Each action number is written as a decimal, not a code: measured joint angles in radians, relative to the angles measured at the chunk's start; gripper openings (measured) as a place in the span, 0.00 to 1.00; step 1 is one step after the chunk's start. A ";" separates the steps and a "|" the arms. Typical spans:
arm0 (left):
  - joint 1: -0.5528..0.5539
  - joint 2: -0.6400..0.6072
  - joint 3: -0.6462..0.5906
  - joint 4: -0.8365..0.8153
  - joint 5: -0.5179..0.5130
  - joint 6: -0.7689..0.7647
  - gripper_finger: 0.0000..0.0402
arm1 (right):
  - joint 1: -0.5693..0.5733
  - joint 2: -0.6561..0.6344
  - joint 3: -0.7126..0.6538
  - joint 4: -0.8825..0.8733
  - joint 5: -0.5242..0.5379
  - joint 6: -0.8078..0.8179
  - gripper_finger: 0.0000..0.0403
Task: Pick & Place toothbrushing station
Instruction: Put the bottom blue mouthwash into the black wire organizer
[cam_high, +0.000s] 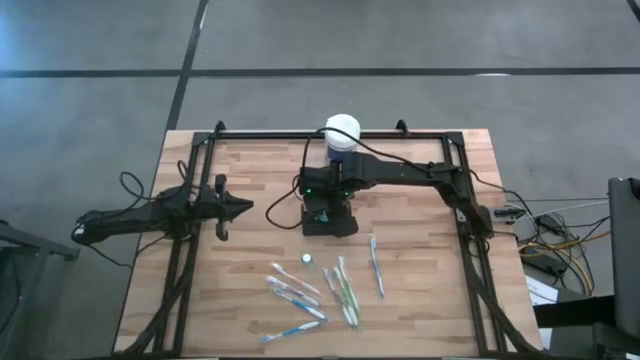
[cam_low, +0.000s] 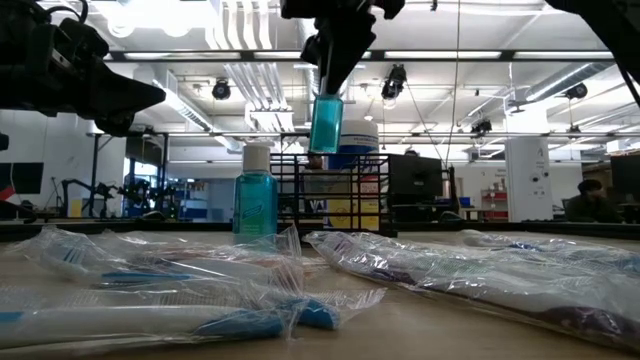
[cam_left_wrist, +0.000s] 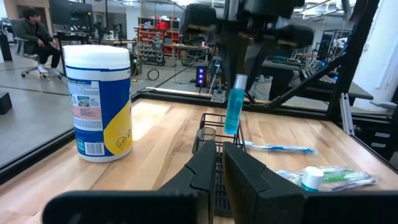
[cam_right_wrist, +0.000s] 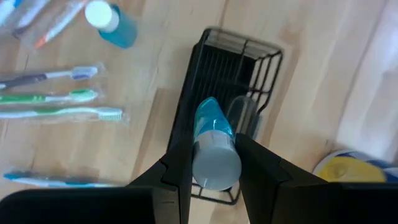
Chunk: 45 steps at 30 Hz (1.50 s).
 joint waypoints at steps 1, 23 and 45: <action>0.000 0.000 0.000 0.000 0.000 0.000 0.09 | 0.000 0.001 -0.009 0.003 0.000 0.007 0.23; 0.001 0.000 0.000 -0.001 0.001 0.001 0.09 | 0.002 0.002 -0.161 0.100 0.032 0.048 0.23; 0.001 0.000 0.000 -0.001 -0.002 0.005 0.09 | 0.004 0.024 -0.211 0.167 0.029 0.042 0.23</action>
